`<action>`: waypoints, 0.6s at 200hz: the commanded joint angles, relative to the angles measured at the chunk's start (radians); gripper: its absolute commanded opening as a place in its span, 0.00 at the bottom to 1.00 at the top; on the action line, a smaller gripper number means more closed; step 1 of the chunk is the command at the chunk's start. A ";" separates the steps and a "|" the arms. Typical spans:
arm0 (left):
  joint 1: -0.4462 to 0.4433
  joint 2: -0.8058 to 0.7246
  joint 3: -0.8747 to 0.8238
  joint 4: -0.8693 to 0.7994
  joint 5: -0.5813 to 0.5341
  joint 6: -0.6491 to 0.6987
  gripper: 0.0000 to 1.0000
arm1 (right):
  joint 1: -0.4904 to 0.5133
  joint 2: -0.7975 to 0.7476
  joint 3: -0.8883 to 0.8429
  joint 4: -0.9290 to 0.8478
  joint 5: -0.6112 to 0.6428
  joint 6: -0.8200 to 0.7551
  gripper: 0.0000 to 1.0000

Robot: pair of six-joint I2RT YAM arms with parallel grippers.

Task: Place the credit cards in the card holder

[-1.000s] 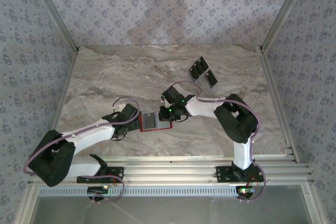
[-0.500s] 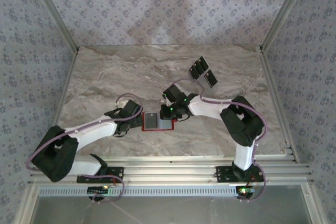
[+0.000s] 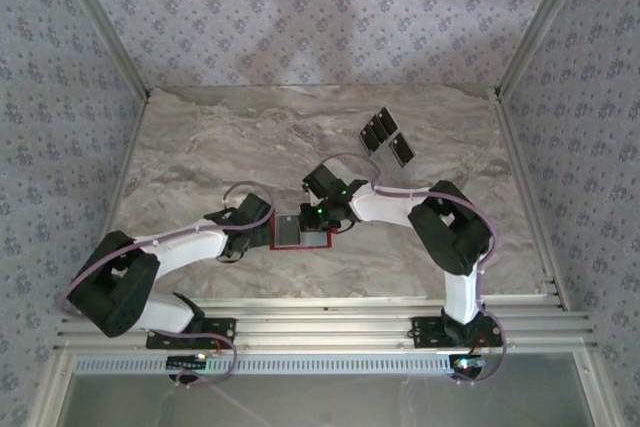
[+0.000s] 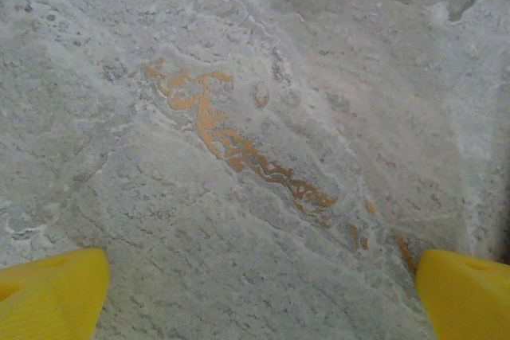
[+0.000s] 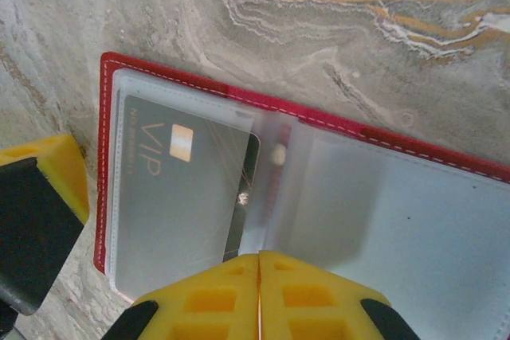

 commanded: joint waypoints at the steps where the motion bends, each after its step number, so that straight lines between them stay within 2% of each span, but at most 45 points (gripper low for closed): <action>1: 0.004 0.028 -0.026 0.030 0.018 0.009 1.00 | 0.014 0.025 0.023 -0.016 -0.011 0.002 0.09; 120: -0.018 0.067 -0.051 0.079 0.034 -0.009 0.99 | 0.050 0.081 0.106 -0.034 -0.030 0.004 0.09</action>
